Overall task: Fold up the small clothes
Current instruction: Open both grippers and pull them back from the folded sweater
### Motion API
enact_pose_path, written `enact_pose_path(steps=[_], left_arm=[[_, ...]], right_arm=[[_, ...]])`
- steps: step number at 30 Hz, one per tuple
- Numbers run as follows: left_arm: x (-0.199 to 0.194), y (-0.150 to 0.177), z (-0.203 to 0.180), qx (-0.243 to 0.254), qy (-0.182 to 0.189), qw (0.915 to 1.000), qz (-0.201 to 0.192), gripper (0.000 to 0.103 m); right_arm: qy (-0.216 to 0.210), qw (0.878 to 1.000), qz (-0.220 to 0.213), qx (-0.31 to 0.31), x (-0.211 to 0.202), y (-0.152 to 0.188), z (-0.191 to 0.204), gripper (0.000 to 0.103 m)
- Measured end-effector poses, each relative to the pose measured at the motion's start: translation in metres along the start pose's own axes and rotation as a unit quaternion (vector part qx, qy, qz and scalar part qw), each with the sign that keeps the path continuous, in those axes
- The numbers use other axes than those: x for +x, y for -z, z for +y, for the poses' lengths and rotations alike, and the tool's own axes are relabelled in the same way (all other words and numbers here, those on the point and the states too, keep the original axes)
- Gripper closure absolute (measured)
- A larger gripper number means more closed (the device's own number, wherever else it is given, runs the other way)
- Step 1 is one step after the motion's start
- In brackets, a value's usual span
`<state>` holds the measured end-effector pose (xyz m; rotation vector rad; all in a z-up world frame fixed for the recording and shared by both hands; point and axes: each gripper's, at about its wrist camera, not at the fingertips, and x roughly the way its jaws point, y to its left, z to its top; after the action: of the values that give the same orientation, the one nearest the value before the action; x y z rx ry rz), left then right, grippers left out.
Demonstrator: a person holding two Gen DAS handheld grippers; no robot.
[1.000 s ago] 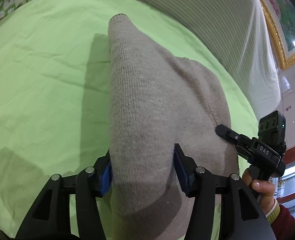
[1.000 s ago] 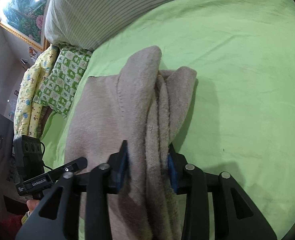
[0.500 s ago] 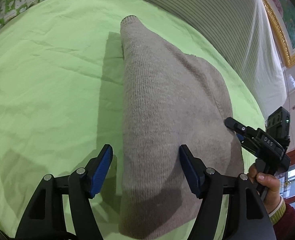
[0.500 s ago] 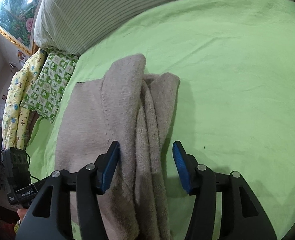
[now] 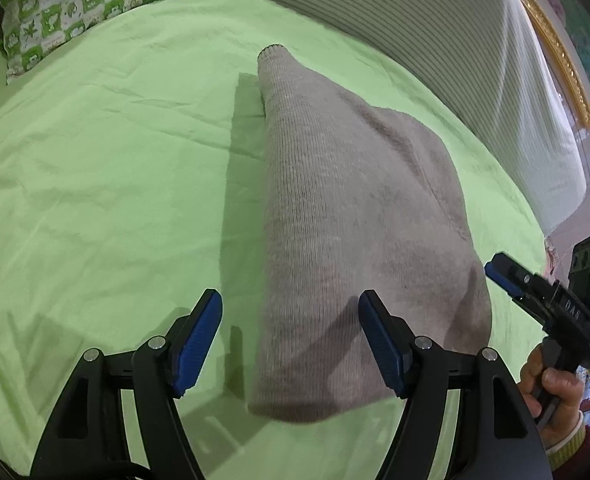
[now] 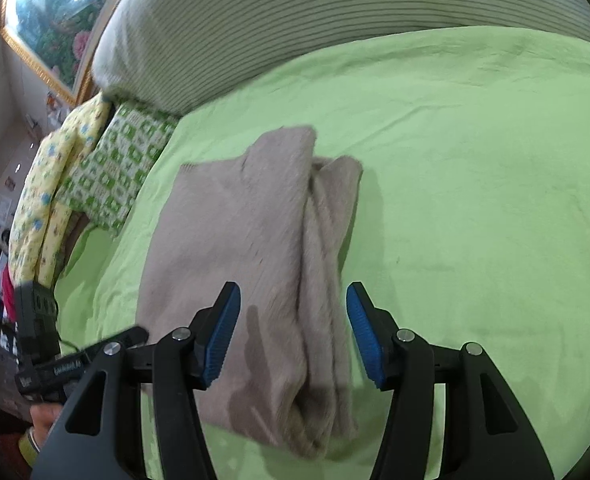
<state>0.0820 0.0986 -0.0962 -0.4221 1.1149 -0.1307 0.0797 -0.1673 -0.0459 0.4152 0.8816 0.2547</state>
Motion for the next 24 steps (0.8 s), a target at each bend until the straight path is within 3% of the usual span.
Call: enact_pose_path(steps=[6,10,15,24], left_arm=[[-0.006,0.011,-0.007,0.014,-0.011,0.9998,0.003,0.032],[0.0,0.018,-0.007,0.028,-0.04,0.9988,0.011,0.031],[0.012,0.025,-0.014,0.059,-0.075,0.9952,0.021,0.03],[-0.017,0.039,-0.027,0.092,-0.088,0.9919,-0.001,0.03]], right_arm=[[0.028,0.999,0.025,-0.029,0.004,0.03,0.003,0.046],[0.074,0.996,0.031,-0.033,0.009,0.041,-0.008,0.046],[0.095,0.995,0.038,-0.022,0.018,0.046,-0.018,0.047],[0.087,0.996,0.013,-0.024,-0.008,0.052,-0.001,0.046]])
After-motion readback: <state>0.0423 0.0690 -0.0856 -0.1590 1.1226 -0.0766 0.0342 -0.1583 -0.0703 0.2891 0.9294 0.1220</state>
